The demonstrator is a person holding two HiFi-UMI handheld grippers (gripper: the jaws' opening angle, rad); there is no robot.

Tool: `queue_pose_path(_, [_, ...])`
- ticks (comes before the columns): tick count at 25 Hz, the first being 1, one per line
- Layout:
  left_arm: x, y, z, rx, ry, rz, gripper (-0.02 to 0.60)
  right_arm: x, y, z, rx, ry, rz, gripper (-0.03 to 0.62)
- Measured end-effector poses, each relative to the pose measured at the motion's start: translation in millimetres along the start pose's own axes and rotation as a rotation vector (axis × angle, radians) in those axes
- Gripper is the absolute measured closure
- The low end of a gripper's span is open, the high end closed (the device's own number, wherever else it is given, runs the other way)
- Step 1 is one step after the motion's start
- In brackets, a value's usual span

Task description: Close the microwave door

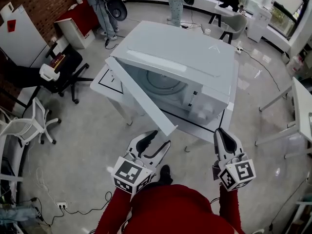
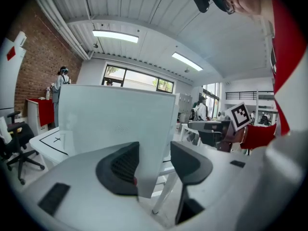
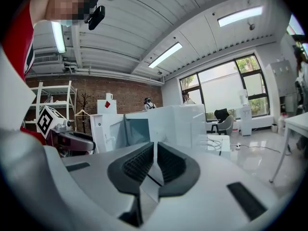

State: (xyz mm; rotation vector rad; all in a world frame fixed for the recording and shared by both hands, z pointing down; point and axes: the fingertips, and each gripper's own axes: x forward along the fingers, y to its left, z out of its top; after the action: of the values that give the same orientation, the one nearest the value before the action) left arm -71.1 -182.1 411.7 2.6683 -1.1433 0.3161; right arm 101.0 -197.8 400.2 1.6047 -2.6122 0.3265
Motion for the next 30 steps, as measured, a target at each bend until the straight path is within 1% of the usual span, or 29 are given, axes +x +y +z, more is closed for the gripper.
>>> queue_pose_path(3, [11.0, -0.7, 4.8, 0.017, 0.003, -0.034, 0.368, 8.5, -2.7, 6.2, -0.019, -0.005, -0.015, 0.577])
queue_pose_path(6, [22.4, 1.6, 11.0, 0.030, -0.005, -0.050, 0.368, 15.0, -3.9, 8.2, -0.037, 0.006, -0.023, 0.566])
queue_pose_path(8, [29.0, 3.1, 14.3, 0.032, -0.010, -0.060, 0.368, 17.0, -5.4, 5.9, -0.032, 0.023, -0.032, 0.494])
queue_pose_path(9, [32.2, 3.6, 15.9, 0.033, -0.013, -0.065, 0.368, 17.5, -6.6, 5.0, -0.028, 0.028, -0.037, 0.476])
queue_pose_path(13, [43.3, 4.8, 22.5, 0.038, -0.025, -0.084, 0.368, 18.0, -13.3, 5.5, -0.020, 0.033, -0.057, 0.474])
queue_pose_path(17, [50.9, 8.5, 26.6, 0.031, -0.033, -0.088, 0.368, 19.0, -20.7, 3.5, -0.016, 0.053, -0.076, 0.453])
queue_pose_path(20, [56.4, 10.6, 29.3, 0.030, -0.031, -0.087, 0.369, 22.9, -25.6, 6.7, -0.024, 0.054, -0.079, 0.450])
queue_pose_path(25, [65.8, 10.9, 30.8, 0.029, -0.029, -0.094, 0.374, 31.8, -32.3, 13.1, -0.027, 0.022, -0.063, 0.450])
queue_pose_path(30, [75.1, 14.3, 34.8, 0.036, -0.029, -0.097, 0.374, 35.6, -36.9, 27.8, -0.010, -0.036, -0.050, 0.450])
